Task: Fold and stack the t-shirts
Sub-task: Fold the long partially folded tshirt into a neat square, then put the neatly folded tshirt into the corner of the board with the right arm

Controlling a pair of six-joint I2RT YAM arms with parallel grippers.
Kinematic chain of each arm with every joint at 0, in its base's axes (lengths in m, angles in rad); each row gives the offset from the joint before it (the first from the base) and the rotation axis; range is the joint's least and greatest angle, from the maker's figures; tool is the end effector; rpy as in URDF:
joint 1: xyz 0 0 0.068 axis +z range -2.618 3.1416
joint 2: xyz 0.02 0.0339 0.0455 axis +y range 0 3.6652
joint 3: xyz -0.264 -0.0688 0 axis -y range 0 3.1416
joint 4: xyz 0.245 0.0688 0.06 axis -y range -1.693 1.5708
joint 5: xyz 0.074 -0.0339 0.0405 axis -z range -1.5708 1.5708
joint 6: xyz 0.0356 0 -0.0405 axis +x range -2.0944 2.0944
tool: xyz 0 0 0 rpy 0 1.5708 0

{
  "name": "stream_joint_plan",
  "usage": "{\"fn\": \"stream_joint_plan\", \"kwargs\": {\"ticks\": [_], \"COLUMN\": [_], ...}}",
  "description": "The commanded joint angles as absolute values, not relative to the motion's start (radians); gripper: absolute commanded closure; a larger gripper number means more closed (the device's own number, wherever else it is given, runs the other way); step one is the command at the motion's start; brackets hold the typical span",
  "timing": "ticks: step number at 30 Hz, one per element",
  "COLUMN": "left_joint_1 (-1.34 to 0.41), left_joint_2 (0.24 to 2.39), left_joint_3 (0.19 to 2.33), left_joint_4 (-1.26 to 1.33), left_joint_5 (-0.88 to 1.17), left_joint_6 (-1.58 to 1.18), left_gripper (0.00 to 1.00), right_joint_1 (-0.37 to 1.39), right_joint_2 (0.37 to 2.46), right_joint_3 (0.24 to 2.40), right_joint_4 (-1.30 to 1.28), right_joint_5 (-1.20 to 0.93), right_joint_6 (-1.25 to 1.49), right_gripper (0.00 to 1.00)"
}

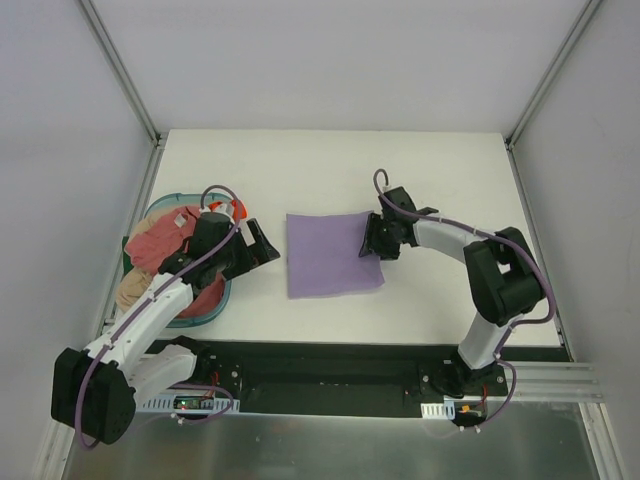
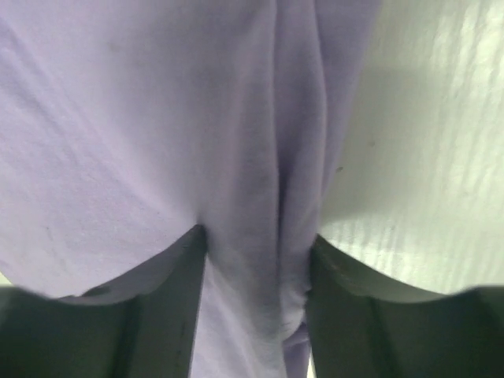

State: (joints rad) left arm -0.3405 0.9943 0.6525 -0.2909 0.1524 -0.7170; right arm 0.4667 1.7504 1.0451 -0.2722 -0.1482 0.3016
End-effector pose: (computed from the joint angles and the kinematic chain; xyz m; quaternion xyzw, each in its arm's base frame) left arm 0.2009 -0.0769 0.2447 -0.1326 0.8801 -0.2860 0.3549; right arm 0.3135 0.1638 0.1696 -0.1002 0.9487 0.1749 0.2437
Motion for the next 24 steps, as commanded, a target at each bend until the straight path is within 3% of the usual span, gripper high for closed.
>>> {"fn": "stream_joint_plan", "kwargs": {"ticks": [1, 5, 6, 15, 24], "left_joint_1": [-0.345, -0.345, -0.345, -0.344, -0.344], "left_joint_2": [0.948, 0.907, 0.894, 0.824, 0.801], "left_joint_3": [0.637, 0.620, 0.617, 0.592, 0.620], "left_joint_4": [-0.293, -0.304, -0.308, -0.348, -0.365], "left_joint_5": [0.158, 0.149, 0.147, 0.126, 0.097], "left_joint_6": [-0.712, -0.709, -0.710, -0.695, -0.677], "left_gripper": [0.01, 0.01, 0.01, 0.01, 0.01], "right_joint_1": [0.497, 0.497, 0.495, 0.373, 0.080], "right_joint_2": [1.766, 1.734, 1.724, 1.605, 1.516], "right_joint_3": [1.026, 0.990, 0.977, 0.853, 0.942], "right_joint_4": [-0.264, -0.265, -0.264, -0.273, -0.643], "right_joint_5": [-0.103, -0.074, -0.066, -0.118, -0.006], "right_joint_6": [0.397, 0.420, 0.423, 0.339, 0.008], "right_gripper": [0.59, 0.88, 0.99, 1.00, 1.00]}}
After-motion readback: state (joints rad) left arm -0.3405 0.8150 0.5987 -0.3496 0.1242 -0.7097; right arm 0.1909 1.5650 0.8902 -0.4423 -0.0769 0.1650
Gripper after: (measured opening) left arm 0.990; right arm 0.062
